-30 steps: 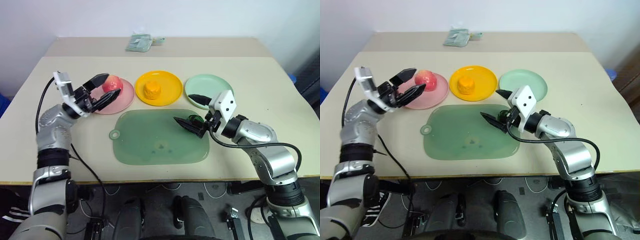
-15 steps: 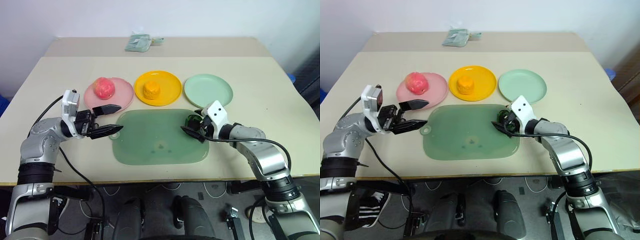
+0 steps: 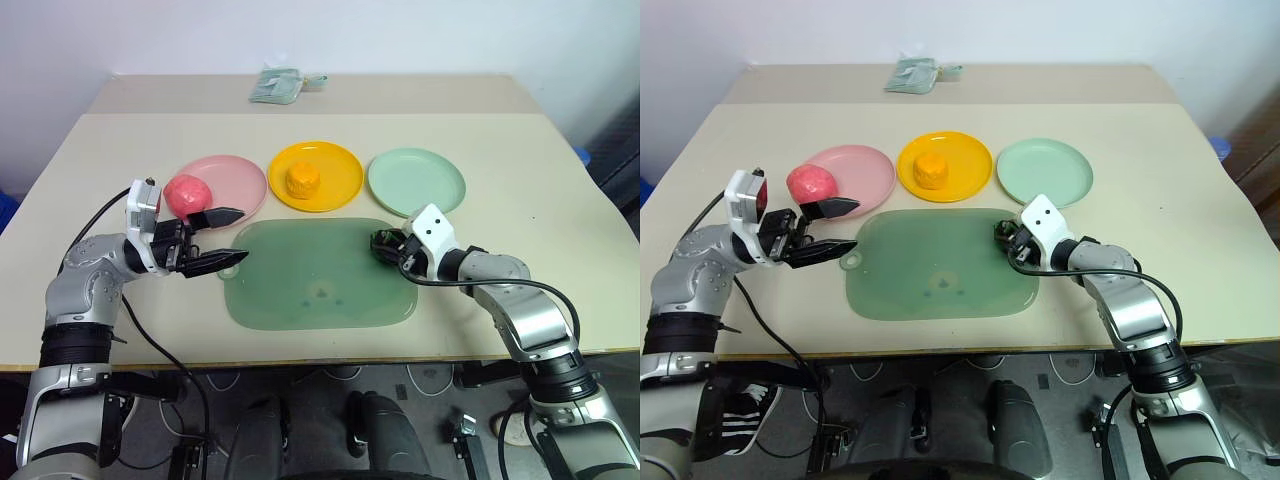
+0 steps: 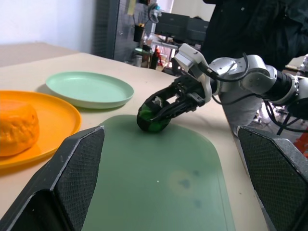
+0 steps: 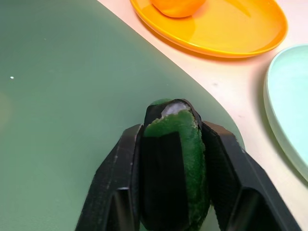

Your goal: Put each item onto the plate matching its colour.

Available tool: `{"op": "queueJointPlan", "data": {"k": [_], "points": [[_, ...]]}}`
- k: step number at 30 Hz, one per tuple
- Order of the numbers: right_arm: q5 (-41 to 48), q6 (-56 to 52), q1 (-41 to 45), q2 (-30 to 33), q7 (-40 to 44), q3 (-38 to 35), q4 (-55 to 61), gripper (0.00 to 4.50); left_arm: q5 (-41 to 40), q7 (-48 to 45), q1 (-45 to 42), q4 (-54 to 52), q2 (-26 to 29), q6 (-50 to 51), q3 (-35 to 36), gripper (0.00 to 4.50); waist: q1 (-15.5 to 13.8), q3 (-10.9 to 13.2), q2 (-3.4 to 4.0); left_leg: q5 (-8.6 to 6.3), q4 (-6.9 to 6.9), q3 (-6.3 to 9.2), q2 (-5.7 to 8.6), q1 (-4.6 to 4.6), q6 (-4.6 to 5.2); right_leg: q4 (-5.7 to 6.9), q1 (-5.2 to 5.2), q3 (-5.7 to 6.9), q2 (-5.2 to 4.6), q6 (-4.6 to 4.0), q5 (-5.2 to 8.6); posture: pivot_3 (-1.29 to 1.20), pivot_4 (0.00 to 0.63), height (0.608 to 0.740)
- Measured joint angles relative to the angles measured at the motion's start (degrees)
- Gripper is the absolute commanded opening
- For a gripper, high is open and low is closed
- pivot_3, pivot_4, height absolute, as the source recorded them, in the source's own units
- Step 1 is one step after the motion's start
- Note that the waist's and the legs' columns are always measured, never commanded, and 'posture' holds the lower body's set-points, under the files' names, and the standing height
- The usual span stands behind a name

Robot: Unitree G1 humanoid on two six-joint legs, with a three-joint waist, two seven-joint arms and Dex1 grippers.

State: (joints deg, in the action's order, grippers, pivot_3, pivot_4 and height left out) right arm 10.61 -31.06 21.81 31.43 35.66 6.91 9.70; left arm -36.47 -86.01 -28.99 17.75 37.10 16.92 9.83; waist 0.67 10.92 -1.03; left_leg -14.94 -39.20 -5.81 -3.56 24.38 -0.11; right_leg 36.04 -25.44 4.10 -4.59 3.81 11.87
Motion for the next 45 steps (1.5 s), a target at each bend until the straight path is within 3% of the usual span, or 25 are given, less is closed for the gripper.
{"op": "queueJointPlan", "data": {"k": [5,12,24,31,34,37,38,45], "points": [[4.0,-0.9,4.3,-5.1,-3.3,-5.9,-0.2,1.77,-0.3,2.9,-1.5,0.6,-1.6,0.5,0.8,4.5,0.0,0.0,0.01,0.0,0.0,0.0,0.0,0.0,0.0,0.01,-0.01,0.0,0.0,0.1,-0.06,0.0,0.15,0.74],[3.8,0.5,8.6,-5.6,-6.5,-9.1,-2.4,1.77,-1.2,4.3,-2.4,0.6,-2.9,0.2,1.9,4.5,0.0,0.0,0.01,0.0,0.06,-0.01,0.02,0.01,0.01,0.0,-0.01,0.0,0.0,0.12,-0.07,0.0,0.15,0.74],[-6.2,14.9,16.4,-5.7,-14.2,-8.4,-22.3,1.77,-1.0,6.2,-2.7,0.6,-5.1,-1.6,2.3,4.5,0.2,0.0,0.02,0.01,0.06,-0.03,0.02,0.0,-0.02,0.01,-0.03,-0.01,0.01,0.12,-0.07,0.0,0.15,0.74],[-13.9,30.7,25.2,-6.2,-18.1,-4.4,-47.9,1.77,-0.3,6.3,-3.8,1.3,-5.8,-2.5,2.2,4.5,0.4,0.0,0.04,0.01,0.07,-0.04,0.03,0.01,-0.02,0.0,-0.03,-0.02,0.01,0.12,-0.07,0.0,0.15,0.74],[-13.6,34.6,27.7,-6.7,-18.0,-5.4,-55.7,2.73,-0.2,6.3,-3.8,1.3,-5.8,-2.5,2.2,4.5,0.4,0.0,0.04,0.01,0.1,-0.05,0.02,0.01,-0.02,0.01,-0.03,-0.02,0.01,0.13,-0.08,0.0,0.15,0.74],[-12.8,37.0,29.6,-7.2,-18.0,-6.3,-60.5,4.26,-0.2,6.4,-3.7,1.2,-5.8,-2.4,2.2,4.5,0.5,0.0,0.05,0.02,0.09,-0.05,0.02,0.0,-0.03,0.02,-0.03,-0.02,0.01,0.13,-0.08,0.0,0.15,0.74],[-13.0,37.8,30.0,-7.2,-18.3,-6.2,-61.6,4.43,-0.2,6.5,-3.7,1.2,-5.7,-2.3,2.2,4.5,0.5,0.0,0.06,0.02,0.09,-0.05,0.02,0.0,-0.03,0.03,-0.04,-0.02,0.01,0.13,-0.08,0.0,0.15,0.74],[-13.4,40.6,29.2,-5.2,-17.5,-7.3,-57.8,4.43,-0.2,6.6,-2.9,0.8,-5.5,-2.1,2.3,4.5,0.3,0.1,0.11,0.02,0.09,-0.05,0.01,0.01,-0.03,0.01,-0.03,-0.03,-0.01,0.13,-0.08,0.0,0.15,0.74]]}}
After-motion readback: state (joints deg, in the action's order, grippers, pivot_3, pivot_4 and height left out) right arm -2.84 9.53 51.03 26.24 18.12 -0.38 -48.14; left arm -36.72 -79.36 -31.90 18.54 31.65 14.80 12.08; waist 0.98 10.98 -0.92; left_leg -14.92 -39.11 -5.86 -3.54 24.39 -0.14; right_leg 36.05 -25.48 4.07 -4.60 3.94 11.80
